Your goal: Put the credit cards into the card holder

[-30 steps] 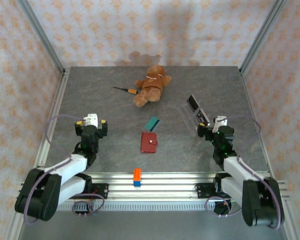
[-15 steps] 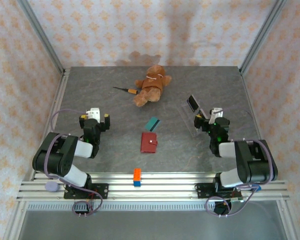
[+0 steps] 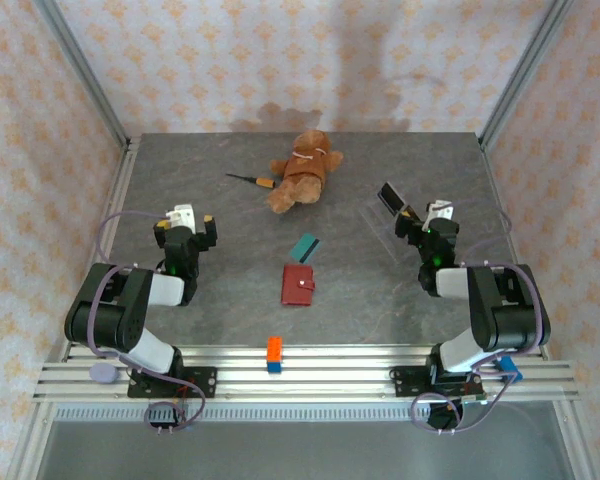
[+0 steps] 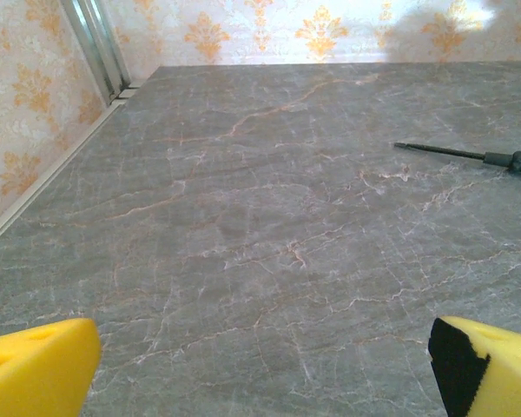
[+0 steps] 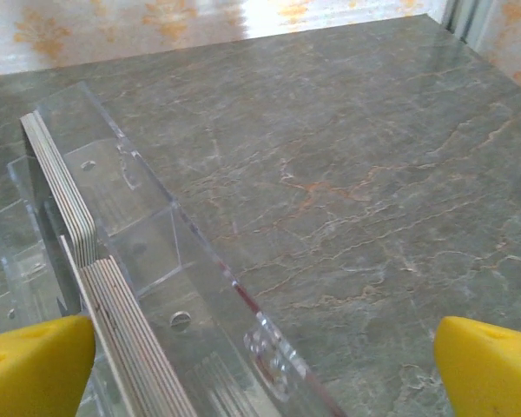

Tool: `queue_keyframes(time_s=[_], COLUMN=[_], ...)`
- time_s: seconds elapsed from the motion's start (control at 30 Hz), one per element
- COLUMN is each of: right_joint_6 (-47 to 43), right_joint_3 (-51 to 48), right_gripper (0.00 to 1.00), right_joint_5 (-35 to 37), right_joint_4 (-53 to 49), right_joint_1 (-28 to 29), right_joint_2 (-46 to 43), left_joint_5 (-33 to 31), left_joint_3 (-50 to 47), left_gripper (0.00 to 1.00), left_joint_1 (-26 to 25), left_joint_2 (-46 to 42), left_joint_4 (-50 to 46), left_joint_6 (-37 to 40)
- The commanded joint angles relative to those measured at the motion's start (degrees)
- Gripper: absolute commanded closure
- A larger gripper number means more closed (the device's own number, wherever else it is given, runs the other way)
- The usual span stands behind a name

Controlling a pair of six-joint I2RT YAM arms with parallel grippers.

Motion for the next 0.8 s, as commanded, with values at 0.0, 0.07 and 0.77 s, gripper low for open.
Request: queue_keyframes(time_s=[0.0,0.07,0.77], right_joint_6=[1.4,1.4,1.3], right_joint_3=[0.4,0.4,0.3], right_gripper=[0.01,0.01,0.01], right_joint_5=[3.9,4.0,3.7], right_joint_4=[-2.1,-2.2,-2.1], right_joint_1=[-0.3,-0.3,-0.2], right_joint_2=[0.2,0.1,0.1], left_joint_5=[-2.4,-2.4,-2.6], left_joint_3=[0.9,0.9,0.7], left_gripper=[0.00,0.00,0.00], left_joint_1=[0.6,0.6,0.6], left_joint_2=[-0.4,-0.4,-0.5], left_joint_4=[-1.1,-1.1,-0.8], left_joint_6=[-1.2,-1.2,-1.1])
